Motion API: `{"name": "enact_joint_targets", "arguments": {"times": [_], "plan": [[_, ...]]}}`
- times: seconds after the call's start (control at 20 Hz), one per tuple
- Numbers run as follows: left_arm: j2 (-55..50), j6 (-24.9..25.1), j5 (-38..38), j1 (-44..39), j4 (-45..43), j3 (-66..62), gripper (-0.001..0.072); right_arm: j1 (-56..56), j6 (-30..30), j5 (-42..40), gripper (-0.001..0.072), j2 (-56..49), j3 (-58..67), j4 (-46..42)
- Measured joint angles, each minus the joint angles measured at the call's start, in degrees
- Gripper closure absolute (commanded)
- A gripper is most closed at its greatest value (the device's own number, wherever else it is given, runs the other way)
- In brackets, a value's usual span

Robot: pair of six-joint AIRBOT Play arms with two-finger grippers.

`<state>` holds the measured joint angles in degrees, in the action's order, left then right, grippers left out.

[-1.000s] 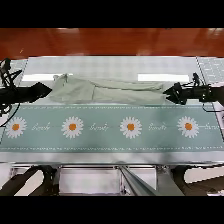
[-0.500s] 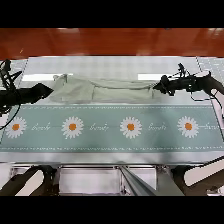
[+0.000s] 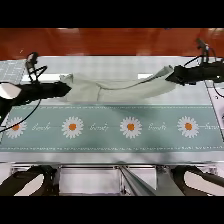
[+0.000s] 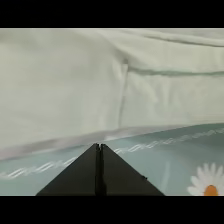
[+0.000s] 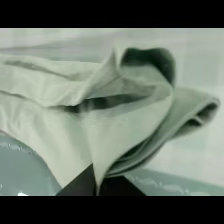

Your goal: Fold the shirts.

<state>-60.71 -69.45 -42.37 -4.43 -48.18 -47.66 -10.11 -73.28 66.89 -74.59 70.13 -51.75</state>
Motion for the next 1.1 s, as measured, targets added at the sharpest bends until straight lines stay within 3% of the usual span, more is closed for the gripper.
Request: {"name": "enact_joint_targets", "arguments": {"times": [0.25, 0.55, 0.85, 1.1], "plan": [[-16.63, -5.16, 1.68, -15.43, 0.22, -14.51, 0.0693, 0.00, -1.97, 2.95, 0.0685, 20.92, -9.31, -2.43], [-38.32, -11.72, -8.98, -30.84, 0.22, -36.61, 0.0693, 0.04, -5.60, 7.41, 0.0685, 36.68, -15.04, -2.25], [-48.28, -14.40, -18.05, -41.33, 0.26, -47.47, 0.0692, 0.04, -6.73, 8.31, 0.0685, 39.87, -16.26, -1.33], [-46.62, -13.90, -22.67, -36.15, 0.11, -49.18, 0.0692, 0.92, -4.76, 5.03, 0.0685, 35.23, -16.28, 4.94]]}}
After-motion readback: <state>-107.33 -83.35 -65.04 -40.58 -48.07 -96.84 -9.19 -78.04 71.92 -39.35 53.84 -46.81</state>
